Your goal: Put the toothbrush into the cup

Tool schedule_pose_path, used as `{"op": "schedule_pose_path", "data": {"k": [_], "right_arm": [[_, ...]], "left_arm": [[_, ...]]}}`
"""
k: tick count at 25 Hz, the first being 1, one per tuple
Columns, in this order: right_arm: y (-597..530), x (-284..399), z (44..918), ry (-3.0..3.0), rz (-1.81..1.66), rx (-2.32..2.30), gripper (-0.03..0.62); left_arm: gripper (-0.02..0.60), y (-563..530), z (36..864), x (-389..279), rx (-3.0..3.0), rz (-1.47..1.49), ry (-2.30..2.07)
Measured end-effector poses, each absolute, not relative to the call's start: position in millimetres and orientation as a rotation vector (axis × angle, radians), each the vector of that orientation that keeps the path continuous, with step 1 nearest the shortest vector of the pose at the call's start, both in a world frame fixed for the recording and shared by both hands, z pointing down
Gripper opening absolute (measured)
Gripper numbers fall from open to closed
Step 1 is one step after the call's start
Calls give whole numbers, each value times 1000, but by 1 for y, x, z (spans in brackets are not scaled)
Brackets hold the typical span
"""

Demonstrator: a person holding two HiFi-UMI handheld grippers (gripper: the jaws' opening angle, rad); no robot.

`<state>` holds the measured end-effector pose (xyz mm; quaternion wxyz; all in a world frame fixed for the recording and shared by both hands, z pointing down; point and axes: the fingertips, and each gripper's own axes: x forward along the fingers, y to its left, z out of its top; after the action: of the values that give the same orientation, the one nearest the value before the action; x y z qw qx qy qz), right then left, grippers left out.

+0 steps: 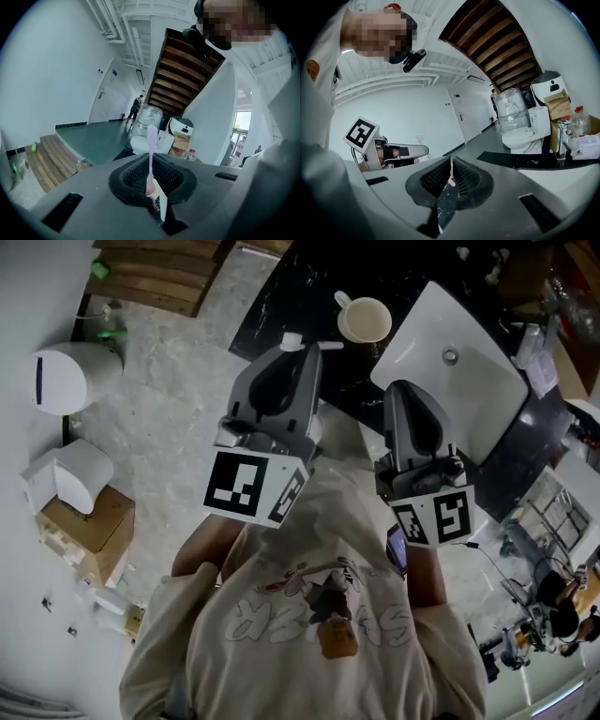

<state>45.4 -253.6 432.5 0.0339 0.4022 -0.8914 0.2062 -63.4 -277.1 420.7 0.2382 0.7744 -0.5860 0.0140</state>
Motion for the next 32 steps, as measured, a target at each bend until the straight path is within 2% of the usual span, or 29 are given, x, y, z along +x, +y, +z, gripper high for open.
{"op": "schedule_pose_path", "data": {"k": [32], "right_arm": [[-281, 63, 499, -2668, 785, 1332, 29]], "left_arm": [[31, -315, 482, -27, 2177, 91, -1531]]}}
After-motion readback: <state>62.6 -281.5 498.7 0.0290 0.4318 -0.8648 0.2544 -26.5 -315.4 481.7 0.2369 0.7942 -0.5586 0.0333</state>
